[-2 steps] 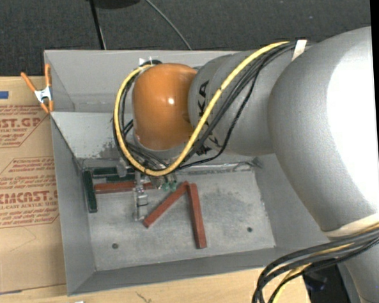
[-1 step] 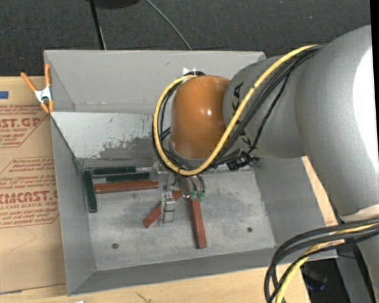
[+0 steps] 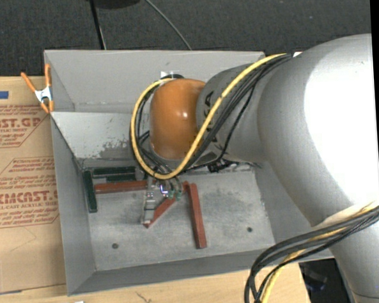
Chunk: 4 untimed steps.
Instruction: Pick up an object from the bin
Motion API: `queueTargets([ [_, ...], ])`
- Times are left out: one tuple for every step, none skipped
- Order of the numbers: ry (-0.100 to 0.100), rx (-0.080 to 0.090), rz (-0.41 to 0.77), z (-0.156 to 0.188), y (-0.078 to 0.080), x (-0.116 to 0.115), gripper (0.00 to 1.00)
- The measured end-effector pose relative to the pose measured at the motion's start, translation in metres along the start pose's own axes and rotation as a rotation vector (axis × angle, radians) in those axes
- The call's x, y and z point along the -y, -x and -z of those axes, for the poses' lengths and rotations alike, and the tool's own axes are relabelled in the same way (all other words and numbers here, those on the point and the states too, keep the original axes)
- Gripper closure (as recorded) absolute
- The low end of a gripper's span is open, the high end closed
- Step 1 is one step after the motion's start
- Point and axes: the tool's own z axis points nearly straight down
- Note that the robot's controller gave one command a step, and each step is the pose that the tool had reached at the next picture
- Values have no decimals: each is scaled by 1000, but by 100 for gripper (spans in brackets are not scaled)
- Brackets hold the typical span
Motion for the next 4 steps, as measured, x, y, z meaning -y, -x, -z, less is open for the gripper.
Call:
queueTargets([
  [5, 7, 27, -19, -16, 49, 100],
  [4, 6, 29, -19, -16, 48, 100],
  [4, 3, 28, -15, -17, 49, 100],
  [1, -8, 29, 4, -20, 49, 100],
])
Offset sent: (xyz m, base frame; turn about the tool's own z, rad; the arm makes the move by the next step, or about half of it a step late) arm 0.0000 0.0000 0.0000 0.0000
